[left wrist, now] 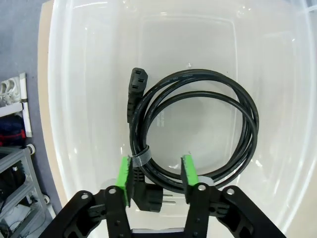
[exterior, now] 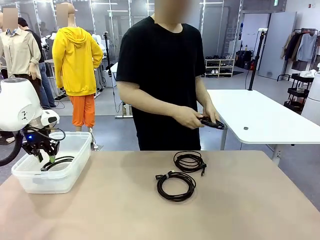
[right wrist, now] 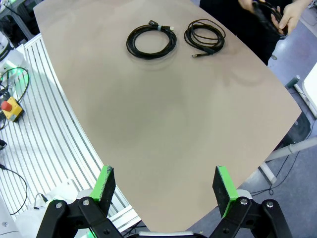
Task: Organize and store the cables.
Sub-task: Place the Power Cable into the Organizing box.
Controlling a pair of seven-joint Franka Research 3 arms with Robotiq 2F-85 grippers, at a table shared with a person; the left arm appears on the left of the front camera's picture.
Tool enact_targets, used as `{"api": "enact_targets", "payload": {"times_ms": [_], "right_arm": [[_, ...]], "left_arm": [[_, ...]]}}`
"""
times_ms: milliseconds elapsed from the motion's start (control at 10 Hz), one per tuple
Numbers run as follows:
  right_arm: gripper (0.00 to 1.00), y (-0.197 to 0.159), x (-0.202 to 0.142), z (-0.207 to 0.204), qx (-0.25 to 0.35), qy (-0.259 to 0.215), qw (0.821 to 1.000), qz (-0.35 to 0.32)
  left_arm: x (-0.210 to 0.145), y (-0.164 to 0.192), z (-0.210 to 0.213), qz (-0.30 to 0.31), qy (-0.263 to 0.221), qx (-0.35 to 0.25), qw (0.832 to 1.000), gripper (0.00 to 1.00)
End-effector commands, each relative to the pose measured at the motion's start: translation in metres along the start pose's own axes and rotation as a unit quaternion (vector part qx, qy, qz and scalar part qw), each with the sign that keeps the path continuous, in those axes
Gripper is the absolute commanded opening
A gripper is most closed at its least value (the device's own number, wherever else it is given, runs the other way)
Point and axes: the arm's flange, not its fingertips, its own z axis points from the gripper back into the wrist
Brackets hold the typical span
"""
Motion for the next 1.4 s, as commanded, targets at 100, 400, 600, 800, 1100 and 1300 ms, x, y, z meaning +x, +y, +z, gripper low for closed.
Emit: {"api": "enact_targets", "payload": {"times_ms": [100, 400, 600, 800, 1100, 1300], "right_arm": [[1.00, -0.001, 0.000, 0.001, -0.002, -0.004, 1.000, 0.006], [1.00, -0.001, 0.000, 0.001, -0.002, -0.004, 1.000, 0.006], [1.00, -0.001, 0.000, 0.001, -0.002, -0.004, 1.000, 0.006], [1.00, -0.001, 0.000, 0.001, -0.002, -0.004, 1.000, 0.006], [1.00, -0.001, 0.000, 0.001, -0.002, -0.004, 1.000, 0.006], [1.00, -0.001, 0.000, 0.001, -0.002, -0.004, 1.000, 0.006]], "left_arm": [[-0.002, -0.003, 0.017, 0.000, 0.001, -0.005, 1.000, 1.00], [-0.012, -0.005, 0.026, -0.016, -0.005, -0.005, 1.000, 1.00], [-0.003, -0.005, 0.022, -0.007, -0.010, -0.002, 1.000, 1.00], [-0.003, -0.005, 0.022, -0.007, -0.010, -0.002, 1.000, 1.00], [-0.003, -0.005, 0.022, -0.007, -0.010, -0.002, 1.000, 1.00], [-0.003, -0.005, 0.022, -0.007, -0.010, -0.002, 1.000, 1.00]]}}
